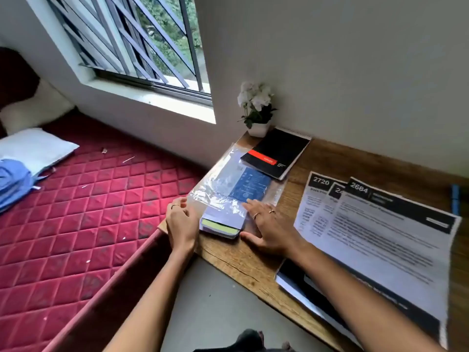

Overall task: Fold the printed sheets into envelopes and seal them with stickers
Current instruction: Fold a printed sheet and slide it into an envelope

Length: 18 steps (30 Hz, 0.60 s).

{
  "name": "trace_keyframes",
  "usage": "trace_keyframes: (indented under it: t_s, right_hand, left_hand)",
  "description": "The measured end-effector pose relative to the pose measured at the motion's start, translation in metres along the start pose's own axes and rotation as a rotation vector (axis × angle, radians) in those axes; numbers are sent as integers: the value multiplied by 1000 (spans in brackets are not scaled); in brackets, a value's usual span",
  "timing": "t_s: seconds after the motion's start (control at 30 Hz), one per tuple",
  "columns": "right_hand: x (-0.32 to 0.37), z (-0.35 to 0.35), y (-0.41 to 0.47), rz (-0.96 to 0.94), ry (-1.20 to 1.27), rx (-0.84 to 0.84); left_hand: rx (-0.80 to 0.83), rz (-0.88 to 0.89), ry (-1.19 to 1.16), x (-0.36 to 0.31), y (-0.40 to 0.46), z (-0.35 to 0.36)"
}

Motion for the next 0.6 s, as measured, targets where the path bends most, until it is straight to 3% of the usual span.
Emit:
trace_keyframes:
  t_s: [0.1,0.33,0.6]
  right_hand:
    - [8,-10,-1,-47,-60,-39]
    - [10,-18,2,-83,4,-129]
    - [6,-29,10,-24,-32,-103]
  left_hand:
    - [-13,-50,22,5,-5,-4]
    - [268,-170,67,-1,-4,19]
    - [378,-205,86,-7,-2,26]
Point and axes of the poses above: each hand's wrist, its own y-axis towards the middle knuckle, its own z-axis out of the palm, x = y × z, the point moved 10 cm from there along y, towards the middle knuckle, and after that the axes turned 12 degrees about x, right-handed, at the moved point
